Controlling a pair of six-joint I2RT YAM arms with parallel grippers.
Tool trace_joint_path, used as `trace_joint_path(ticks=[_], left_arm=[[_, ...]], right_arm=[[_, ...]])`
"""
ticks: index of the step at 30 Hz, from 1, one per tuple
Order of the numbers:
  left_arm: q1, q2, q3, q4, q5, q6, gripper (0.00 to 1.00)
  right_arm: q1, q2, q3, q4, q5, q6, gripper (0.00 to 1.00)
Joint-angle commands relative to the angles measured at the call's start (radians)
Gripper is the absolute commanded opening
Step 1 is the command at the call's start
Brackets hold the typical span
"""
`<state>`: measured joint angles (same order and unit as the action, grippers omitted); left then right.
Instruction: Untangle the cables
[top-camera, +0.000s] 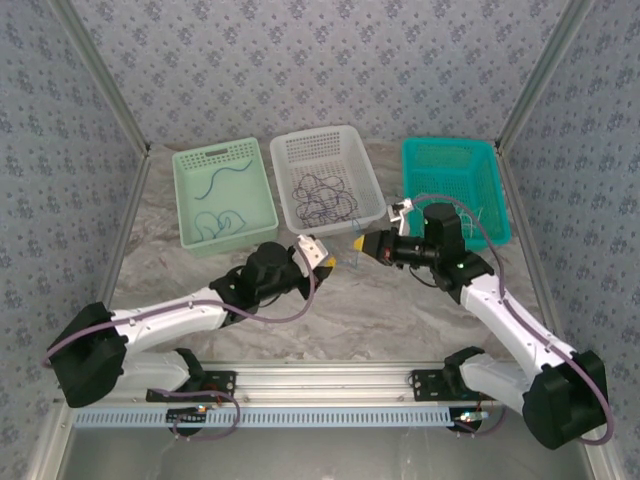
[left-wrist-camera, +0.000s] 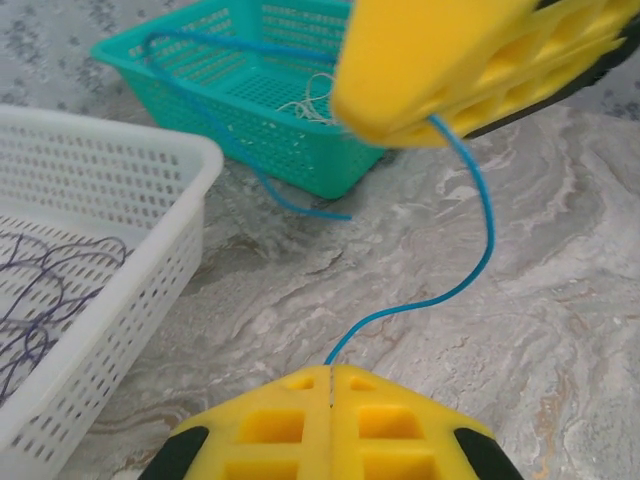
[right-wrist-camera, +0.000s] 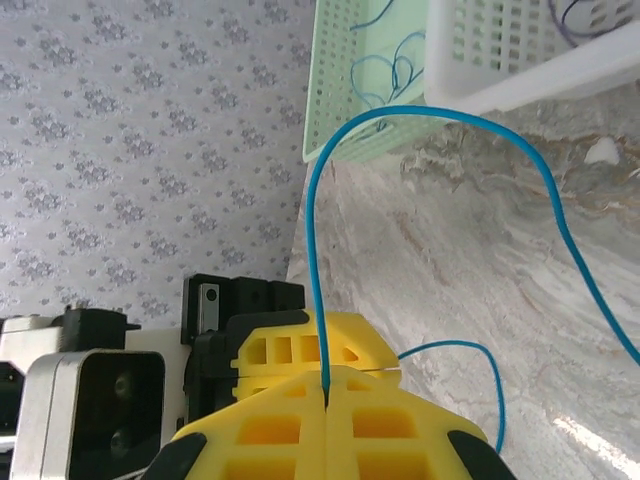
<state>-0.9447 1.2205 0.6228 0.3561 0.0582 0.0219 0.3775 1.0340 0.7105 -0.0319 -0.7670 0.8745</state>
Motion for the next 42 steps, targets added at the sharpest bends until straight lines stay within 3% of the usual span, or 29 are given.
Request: trace_joint_path(ticks=[1,10,15,19,24,31,32,34,36,38,42], left_arm=[[-0.003,-0.052,-0.006,0.057,-0.108,-0.115,0.00],[0.015,-0.125,-0.022,0.122,-0.129,-0.318,0.00],[0.002,-0.063,-0.040,0.249,-0.085,-0.509,0.00],[-0.021,0.015,-0.048,0.363,-0.095,-0.617,0.00],[-0.041,0.041,-0.041,0.441,-0.120,-0.626,0.00],[-0.043,-0.034,-0.007,0.335,-0.151,-0.548,0.00],[-0.043,-0.045,-0.006,0.319,-0.154,-0.536,0.00],[-0.043,-0.065,-0.008,0.302,-0.155,-0.518,0.00],[-0.043,-0.091,-0.003,0.255,-0.154,-0.494,0.00],[-0.043,-0.121,0.015,0.177,-0.147,-0.462,0.00],[-0.042,-0.191,0.063,-0.011,-0.147,-0.400,0.00]], right_arm=[[-0.022,-0.050,-0.043,-0.039,0.102,-0.016,0.00],[-0.110,-0.282,-0.211,-0.017,0.347,0.097,0.00],[-0.129,-0.455,-0.341,0.055,0.518,0.242,0.01],[-0.115,-0.560,-0.380,0.062,0.598,0.272,0.01],[-0.102,-0.596,-0.364,0.027,0.602,0.244,0.03],[-0.048,-0.561,-0.333,-0.018,0.609,0.182,0.09],[-0.045,-0.549,-0.325,-0.022,0.605,0.173,0.13],[-0.040,-0.524,-0.298,-0.051,0.591,0.143,0.30],[-0.039,-0.494,-0.242,-0.131,0.574,0.062,0.54],[-0.040,-0.463,-0.151,-0.295,0.596,-0.068,0.72],[-0.036,-0.399,0.003,-0.521,0.631,-0.335,0.81]])
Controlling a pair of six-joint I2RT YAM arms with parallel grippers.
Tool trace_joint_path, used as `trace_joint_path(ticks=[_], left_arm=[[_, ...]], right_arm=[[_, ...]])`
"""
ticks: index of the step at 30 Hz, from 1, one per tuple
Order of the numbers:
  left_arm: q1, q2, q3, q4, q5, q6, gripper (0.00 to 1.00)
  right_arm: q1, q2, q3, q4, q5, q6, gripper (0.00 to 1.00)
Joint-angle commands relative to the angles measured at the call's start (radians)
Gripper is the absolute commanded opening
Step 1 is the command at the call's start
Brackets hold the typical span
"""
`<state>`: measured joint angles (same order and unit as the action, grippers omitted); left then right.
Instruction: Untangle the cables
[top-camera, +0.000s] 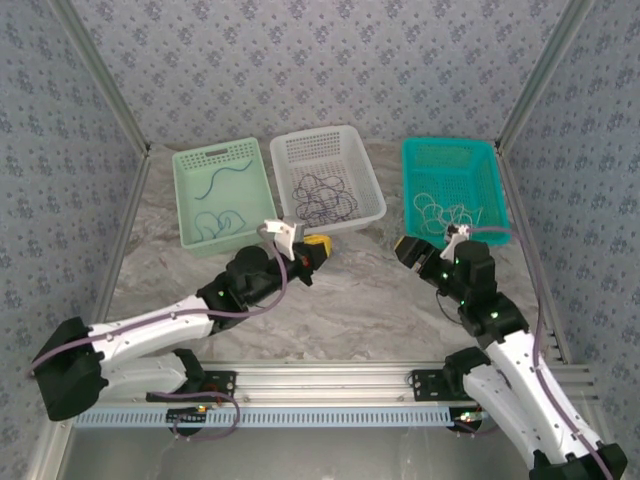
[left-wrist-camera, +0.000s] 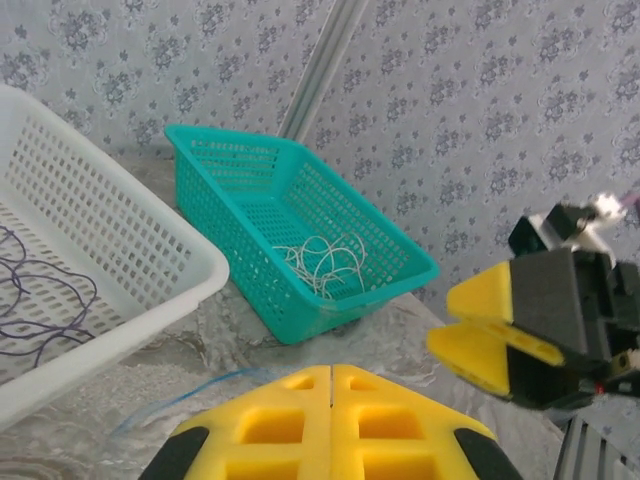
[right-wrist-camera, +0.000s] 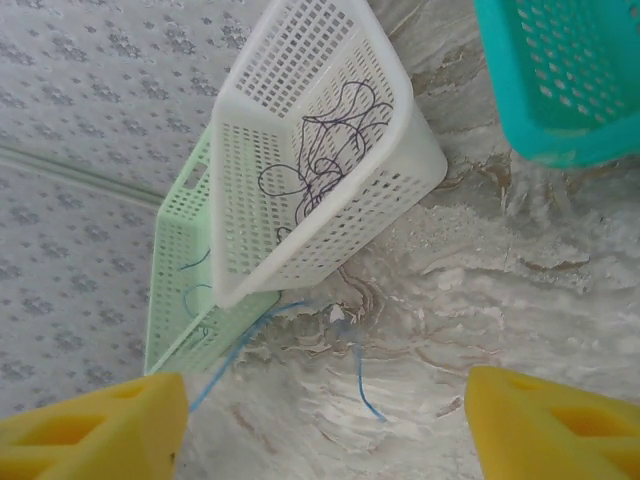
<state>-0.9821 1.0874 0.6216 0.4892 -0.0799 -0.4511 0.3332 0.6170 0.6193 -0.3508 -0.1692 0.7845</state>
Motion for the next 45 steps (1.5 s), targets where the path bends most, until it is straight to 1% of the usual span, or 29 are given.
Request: trace_joint_path(ticks=[1,3,5,7,8,10,12,14,15,18,22,30,37,42,45], left_arm=[[-0.004,-0.073,0.073,-0.175,-0.017,0.081,0.00],[-0.002,-0.104,0.087,-0.226,-0.032,0.092,0.00],[0.001,-0.126,0.099,-0.265,-0.049,0.088,0.00],[0.006,-0.142,0.114,-0.299,-0.053,0.081,0.00],[0.006,-0.148,0.120,-0.309,-0.054,0.076,0.00],[0.008,-0.157,0.126,-0.314,-0.052,0.067,0.00],[0.010,-0.163,0.132,-0.315,-0.050,0.066,0.00],[0.011,-0.164,0.138,-0.310,-0.045,0.066,0.00],[0.011,-0.162,0.141,-0.303,-0.042,0.064,0.00],[0.011,-0.153,0.144,-0.278,-0.034,0.058,0.00],[0.011,-0.146,0.154,-0.245,-0.017,0.057,0.00],[0.011,-0.157,0.155,-0.232,0.006,0.056,0.00],[0.011,-0.158,0.153,-0.226,0.020,0.056,0.00],[0.011,-0.149,0.157,-0.190,0.050,0.054,0.00],[0.011,-0.137,0.164,-0.171,0.077,0.055,0.00]], right_arm=[[0.011,0.031,0.108,-0.218,0.035,-0.280,0.82],[0.028,0.059,0.119,-0.224,0.045,-0.358,0.84],[0.065,0.084,0.114,-0.205,0.071,-0.409,0.83],[0.128,0.105,0.095,-0.150,0.097,-0.451,0.82],[0.176,0.116,0.082,-0.115,0.122,-0.472,0.82],[0.280,0.136,0.066,-0.055,0.206,-0.513,0.84],[0.368,0.161,0.055,0.004,0.276,-0.547,0.89],[0.409,0.181,0.048,0.056,0.296,-0.552,0.92],[0.421,0.191,0.040,0.092,0.284,-0.548,0.93],[0.434,0.227,0.016,0.185,0.227,-0.542,0.93],[0.446,0.294,0.004,0.224,0.222,-0.540,0.94],[0.447,0.357,-0.045,0.403,0.185,-0.506,0.98],[0.444,0.390,-0.031,0.436,0.187,-0.519,1.00],[0.434,0.440,-0.036,0.470,0.149,-0.503,1.00],[0.423,0.485,-0.035,0.518,0.098,-0.473,1.00]])
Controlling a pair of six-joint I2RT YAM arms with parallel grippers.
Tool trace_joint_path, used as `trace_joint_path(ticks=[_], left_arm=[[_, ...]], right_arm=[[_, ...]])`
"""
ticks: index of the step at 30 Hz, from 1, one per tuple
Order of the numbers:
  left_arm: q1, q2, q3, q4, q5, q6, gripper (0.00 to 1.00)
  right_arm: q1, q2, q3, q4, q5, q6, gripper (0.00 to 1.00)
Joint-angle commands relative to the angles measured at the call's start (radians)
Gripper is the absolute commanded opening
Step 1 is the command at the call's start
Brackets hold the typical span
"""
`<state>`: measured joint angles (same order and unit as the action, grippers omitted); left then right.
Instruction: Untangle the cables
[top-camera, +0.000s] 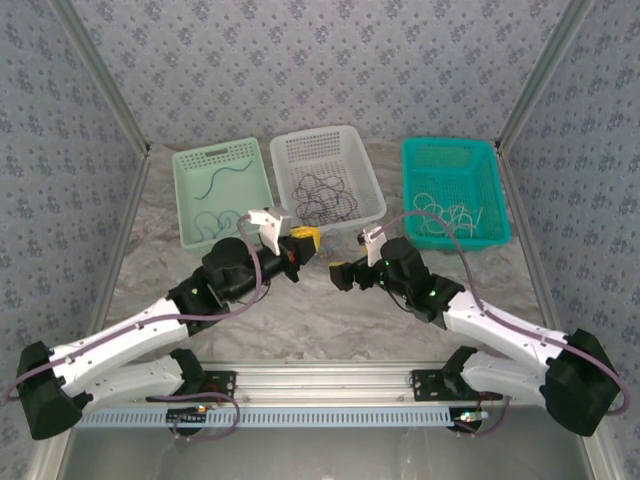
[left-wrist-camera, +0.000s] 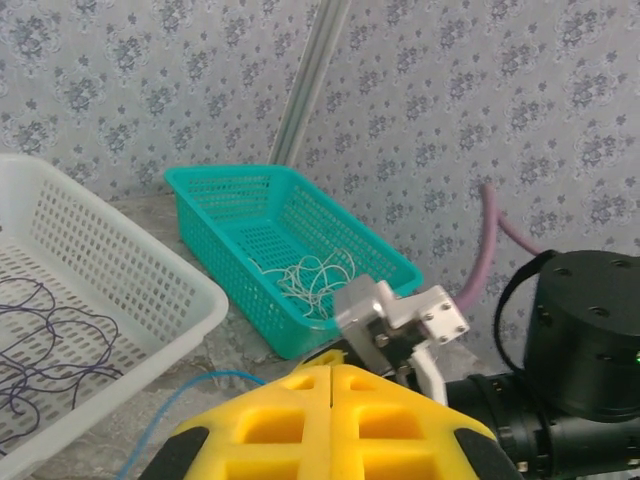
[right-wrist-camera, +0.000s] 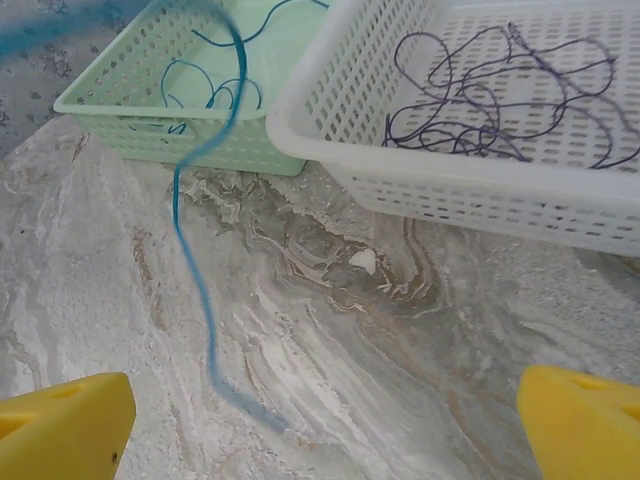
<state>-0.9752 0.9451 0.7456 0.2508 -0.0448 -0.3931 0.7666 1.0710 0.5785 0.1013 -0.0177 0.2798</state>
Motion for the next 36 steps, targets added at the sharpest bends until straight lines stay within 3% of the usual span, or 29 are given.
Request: trace_joint_path(ticks=[1,14,17,21,25,27,33,36], left_arm=[[0.004,0.009,0.041,0.074,0.048,-0.003,0.00],[0.003,0.041,0.062,0.096,0.088,-0.003,0.00],[0.003,0.041,0.063,0.106,0.092,-0.005,0.00],[0.003,0.041,0.063,0.127,0.096,-0.007,0.00],[0.003,0.036,0.064,0.140,0.094,-0.001,0.00],[0.003,0.027,0.063,0.131,0.081,0.005,0.00],[0.004,-0.025,0.063,0.073,0.011,0.045,0.00],[0.011,-0.073,0.070,0.012,-0.066,0.093,0.00]], right_arm=[[-0.009,0.045,0.010,0.074,-0.066,0.035,1.00],[-0.022,0.135,0.066,0.065,-0.065,-0.013,0.97],[-0.035,0.145,0.063,0.071,-0.090,-0.012,0.92],[-0.044,0.185,0.071,0.089,-0.144,-0.006,0.73],[-0.043,0.217,0.080,0.115,-0.153,0.002,0.39],[-0.043,0.221,0.082,0.117,-0.158,0.003,0.29],[-0.047,0.196,0.052,0.108,-0.164,-0.008,0.06],[-0.046,0.191,0.026,0.103,-0.174,0.004,0.00]])
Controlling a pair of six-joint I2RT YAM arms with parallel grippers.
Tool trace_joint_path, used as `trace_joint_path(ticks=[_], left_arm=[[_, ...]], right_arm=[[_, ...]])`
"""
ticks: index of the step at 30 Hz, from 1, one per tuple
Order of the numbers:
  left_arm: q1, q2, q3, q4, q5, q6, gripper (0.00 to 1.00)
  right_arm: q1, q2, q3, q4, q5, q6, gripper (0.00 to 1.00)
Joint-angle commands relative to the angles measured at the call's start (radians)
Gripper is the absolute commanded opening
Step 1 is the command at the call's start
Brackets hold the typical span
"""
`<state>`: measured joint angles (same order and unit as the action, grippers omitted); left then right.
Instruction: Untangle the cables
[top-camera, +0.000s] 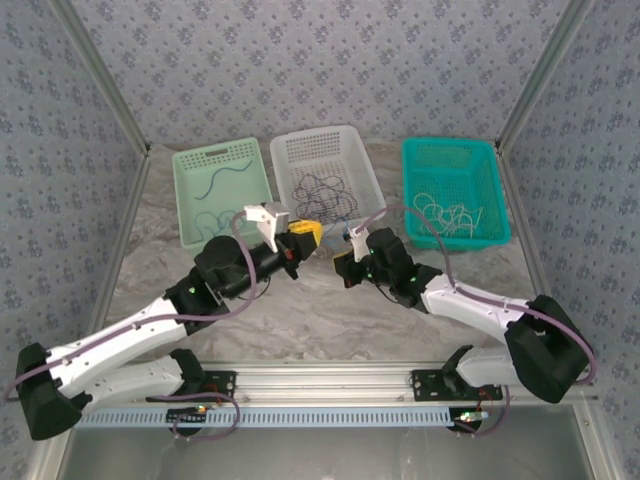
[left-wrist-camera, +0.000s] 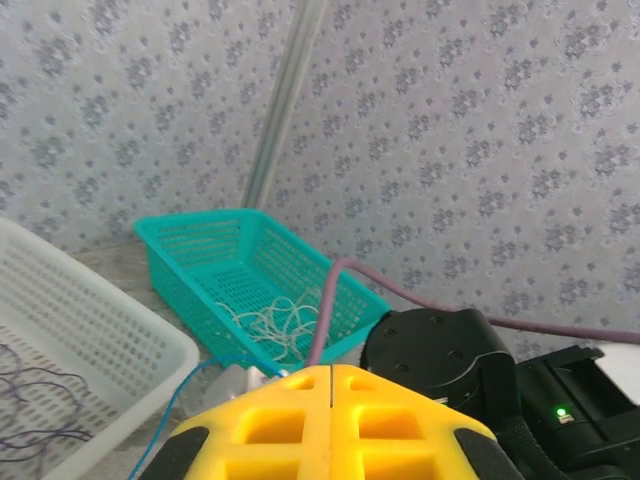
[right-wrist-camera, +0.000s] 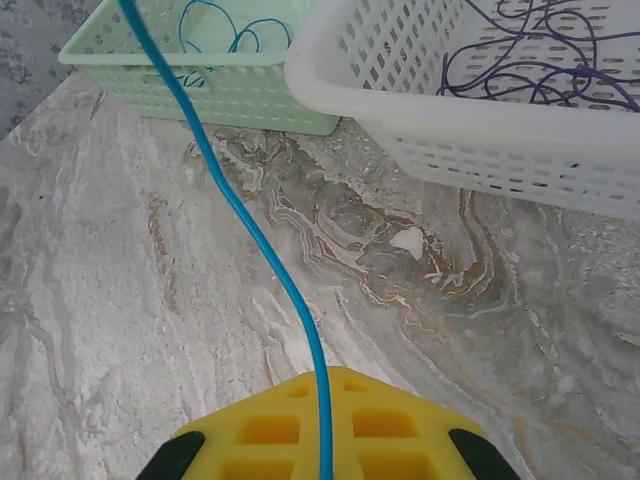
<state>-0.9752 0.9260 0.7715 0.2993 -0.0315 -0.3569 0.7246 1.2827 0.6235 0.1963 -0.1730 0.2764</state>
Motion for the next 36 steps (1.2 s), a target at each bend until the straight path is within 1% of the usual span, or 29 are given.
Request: trace_joint_path(ticks=[1,4,7,10,15,19,21,22,23,24,25,26,27,30,36], left_arm=[[0.018,-0.076,0.043,-0.052,-0.111,0.074,0.00],[0.061,-0.142,0.034,-0.085,-0.194,0.101,0.00],[0.126,-0.195,0.027,-0.106,-0.212,0.104,0.00],[0.173,-0.223,0.034,-0.130,-0.230,0.108,0.00],[0.246,-0.245,0.042,-0.170,-0.241,0.111,0.00],[0.288,-0.243,0.041,-0.186,-0.198,0.088,0.00],[0.293,-0.240,0.044,-0.191,-0.194,0.094,0.00],[0.295,-0.235,0.048,-0.193,-0.194,0.100,0.00],[0.299,-0.232,0.053,-0.197,-0.198,0.108,0.00],[0.305,-0.227,0.061,-0.204,-0.201,0.118,0.00],[0.316,-0.221,0.072,-0.214,-0.206,0.130,0.00],[0.327,-0.214,0.083,-0.227,-0.207,0.138,0.00],[0.343,-0.206,0.101,-0.241,-0.202,0.143,0.00],[0.394,-0.185,0.141,-0.268,-0.172,0.153,0.00],[0.482,-0.126,0.193,-0.272,-0.137,0.186,0.00]], right_arm=[[-0.003,-0.020,-0.036,0.012,-0.020,0.018,0.00],[0.005,-0.022,-0.082,0.034,-0.028,0.050,0.00],[0.024,-0.022,-0.108,0.044,-0.023,0.069,0.00],[0.053,-0.013,-0.114,0.041,-0.013,0.069,0.00],[0.085,-0.009,-0.121,0.045,0.001,0.083,0.00],[0.100,-0.027,-0.106,0.039,0.013,0.093,0.00],[0.102,-0.041,-0.080,0.016,0.029,0.107,0.12],[0.101,-0.048,-0.068,0.005,0.032,0.110,0.22],[0.101,-0.055,-0.053,-0.015,0.045,0.116,0.38],[0.101,-0.066,-0.032,-0.042,0.064,0.121,0.59],[0.101,-0.078,-0.016,-0.064,0.081,0.121,0.73],[0.102,-0.092,-0.006,-0.080,0.099,0.118,0.79],[0.101,-0.111,0.001,-0.095,0.116,0.113,0.83],[0.099,-0.170,0.008,-0.137,0.149,0.089,0.88],[0.068,-0.285,-0.038,-0.203,0.208,0.084,0.91]])
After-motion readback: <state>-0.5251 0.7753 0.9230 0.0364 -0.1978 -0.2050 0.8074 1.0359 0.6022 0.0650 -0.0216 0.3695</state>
